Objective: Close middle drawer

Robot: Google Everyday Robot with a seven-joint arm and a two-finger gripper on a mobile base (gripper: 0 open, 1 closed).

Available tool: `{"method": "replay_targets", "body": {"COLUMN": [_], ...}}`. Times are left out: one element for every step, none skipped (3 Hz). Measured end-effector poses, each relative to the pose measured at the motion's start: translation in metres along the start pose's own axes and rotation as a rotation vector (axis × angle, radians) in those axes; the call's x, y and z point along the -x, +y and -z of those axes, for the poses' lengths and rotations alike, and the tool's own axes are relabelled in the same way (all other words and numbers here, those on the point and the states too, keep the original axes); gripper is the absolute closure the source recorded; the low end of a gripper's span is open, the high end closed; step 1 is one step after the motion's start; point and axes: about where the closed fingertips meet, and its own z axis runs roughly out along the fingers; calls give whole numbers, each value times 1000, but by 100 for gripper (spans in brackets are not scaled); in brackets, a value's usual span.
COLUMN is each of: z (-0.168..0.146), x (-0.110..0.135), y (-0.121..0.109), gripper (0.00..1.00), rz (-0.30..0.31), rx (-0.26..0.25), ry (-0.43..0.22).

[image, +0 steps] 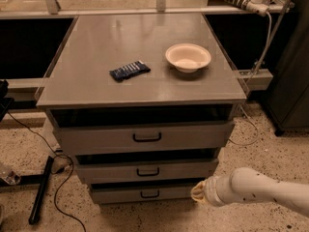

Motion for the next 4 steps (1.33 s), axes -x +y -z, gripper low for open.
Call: {"method": "replay_targets", "body": {"z": [0,0,0,0], "x": [0,0,0,0], "y": [0,0,0,0], "gripper": [35,12,0,0], "rz": [0,0,0,0], "rx": [0,0,0,0], "ry": [0,0,0,0]}}
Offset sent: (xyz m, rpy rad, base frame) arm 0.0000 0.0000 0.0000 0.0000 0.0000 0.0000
